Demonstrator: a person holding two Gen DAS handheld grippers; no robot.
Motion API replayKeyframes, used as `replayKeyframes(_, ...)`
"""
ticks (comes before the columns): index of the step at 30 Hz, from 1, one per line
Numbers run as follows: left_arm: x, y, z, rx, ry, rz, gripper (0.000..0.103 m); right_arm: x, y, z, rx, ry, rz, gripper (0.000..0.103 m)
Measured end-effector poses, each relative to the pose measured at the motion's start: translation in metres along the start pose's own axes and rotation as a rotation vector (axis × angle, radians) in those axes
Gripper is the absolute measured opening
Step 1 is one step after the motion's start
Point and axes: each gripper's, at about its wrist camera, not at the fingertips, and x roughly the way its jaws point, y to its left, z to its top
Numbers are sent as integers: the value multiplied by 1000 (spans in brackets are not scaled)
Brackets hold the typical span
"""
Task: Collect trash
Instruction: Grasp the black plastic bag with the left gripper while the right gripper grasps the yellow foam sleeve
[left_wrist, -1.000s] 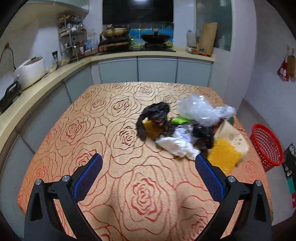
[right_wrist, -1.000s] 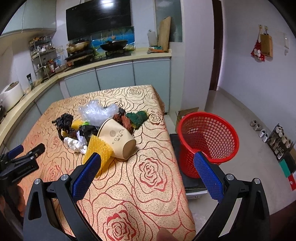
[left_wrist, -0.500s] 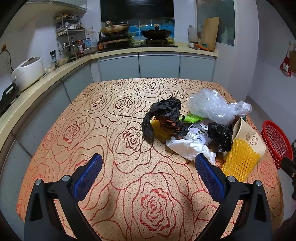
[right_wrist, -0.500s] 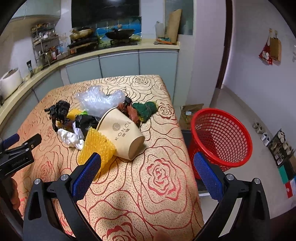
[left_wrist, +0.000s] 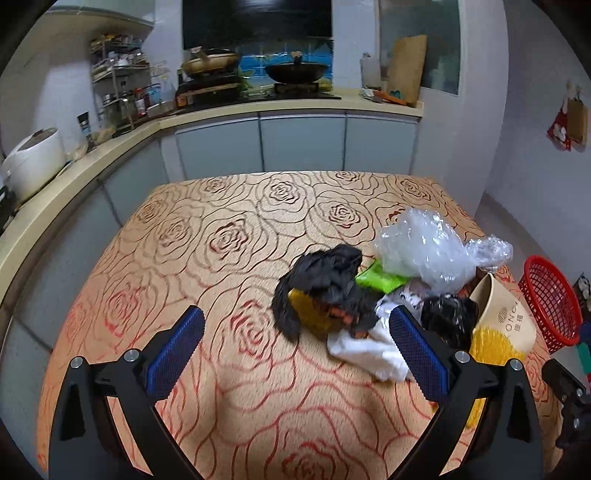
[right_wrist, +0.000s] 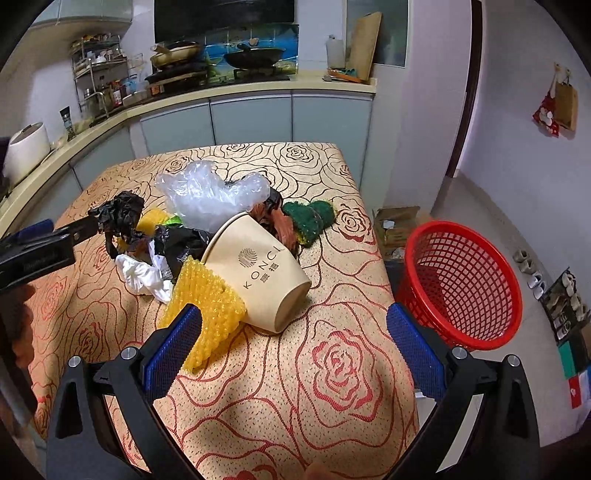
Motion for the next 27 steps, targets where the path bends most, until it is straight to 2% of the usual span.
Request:
replayKeyframes(9, 31, -8, 22, 54, 22, -34, 94, 4, -8, 3, 6, 7, -4, 98)
replayKeyframes(10, 34, -8, 23, 56, 26, -34, 92, 5, -9, 4, 8, 8, -5, 98)
replayKeyframes(13, 44, -9, 26, 67, 52, -49, 75, 8, -10, 5, 11, 14, -1, 98)
replayKeyframes(15, 49, -10, 26, 76, 70, -56, 57, 9, -11, 6, 14, 17, 1, 98)
replayKeyframes(17, 53, -11, 25, 74, 85, -73, 46, 10, -12, 6, 17, 20, 4, 98)
replayKeyframes(23, 45, -15, 19, 94, 66, -80, 37, 16, -14, 10, 24, 31, 26, 97)
replayKeyframes(27, 32, -16, 17, 95, 39, -70, 35, 17, -11, 7, 14, 36, 55, 92)
